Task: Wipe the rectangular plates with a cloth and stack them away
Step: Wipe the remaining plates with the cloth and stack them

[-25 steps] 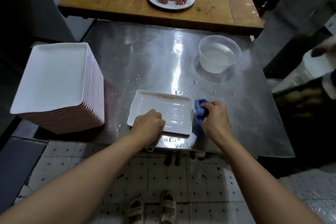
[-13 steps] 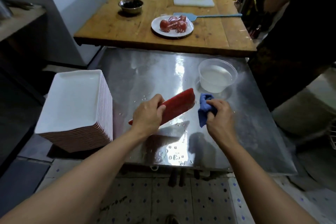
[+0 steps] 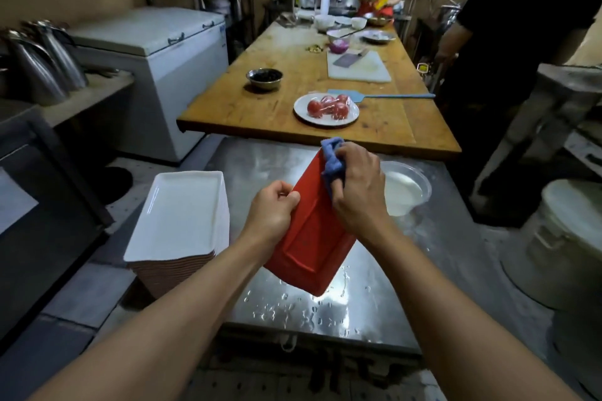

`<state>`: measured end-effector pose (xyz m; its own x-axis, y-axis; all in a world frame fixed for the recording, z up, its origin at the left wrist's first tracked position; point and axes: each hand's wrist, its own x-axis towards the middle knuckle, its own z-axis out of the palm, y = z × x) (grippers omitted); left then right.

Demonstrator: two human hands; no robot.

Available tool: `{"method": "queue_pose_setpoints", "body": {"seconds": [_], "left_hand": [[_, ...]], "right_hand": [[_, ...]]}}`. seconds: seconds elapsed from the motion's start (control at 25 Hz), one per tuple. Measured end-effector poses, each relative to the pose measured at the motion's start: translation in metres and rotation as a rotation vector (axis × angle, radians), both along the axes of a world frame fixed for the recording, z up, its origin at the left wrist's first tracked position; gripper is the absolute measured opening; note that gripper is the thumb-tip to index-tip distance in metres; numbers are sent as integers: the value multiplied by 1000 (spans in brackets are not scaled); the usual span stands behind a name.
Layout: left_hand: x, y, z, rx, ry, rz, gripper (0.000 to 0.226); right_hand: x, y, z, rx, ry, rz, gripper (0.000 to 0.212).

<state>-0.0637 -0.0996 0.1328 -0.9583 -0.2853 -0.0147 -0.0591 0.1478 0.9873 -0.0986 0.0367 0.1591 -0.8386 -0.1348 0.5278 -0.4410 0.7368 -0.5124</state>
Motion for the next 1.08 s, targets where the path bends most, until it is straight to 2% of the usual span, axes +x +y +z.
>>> {"method": "queue_pose_setpoints", "body": {"seconds": [0.2, 0.28, 0.4, 0.52, 0.8, 1.08], "left_hand": [[4, -4, 10, 123, -26, 80, 23], [4, -7, 13, 170, -33, 93, 22], [1, -10, 18, 220, -49, 97, 20], [-4, -3, 23, 400, -61, 134, 21], [-29, 4, 30, 593, -60, 212, 21], [-37, 0, 24, 690, -106, 281, 16]], "right_hand": [[-2, 0, 4, -53, 78, 112, 18], [-3, 10, 1, -82, 83, 84, 17], [-3, 20, -1, -169, -3, 20, 27], [-9, 12, 11, -219, -45, -19, 38], [-17, 2, 12, -254, -111, -119, 23], [-7, -11, 0, -299, -200, -161, 33]]}}
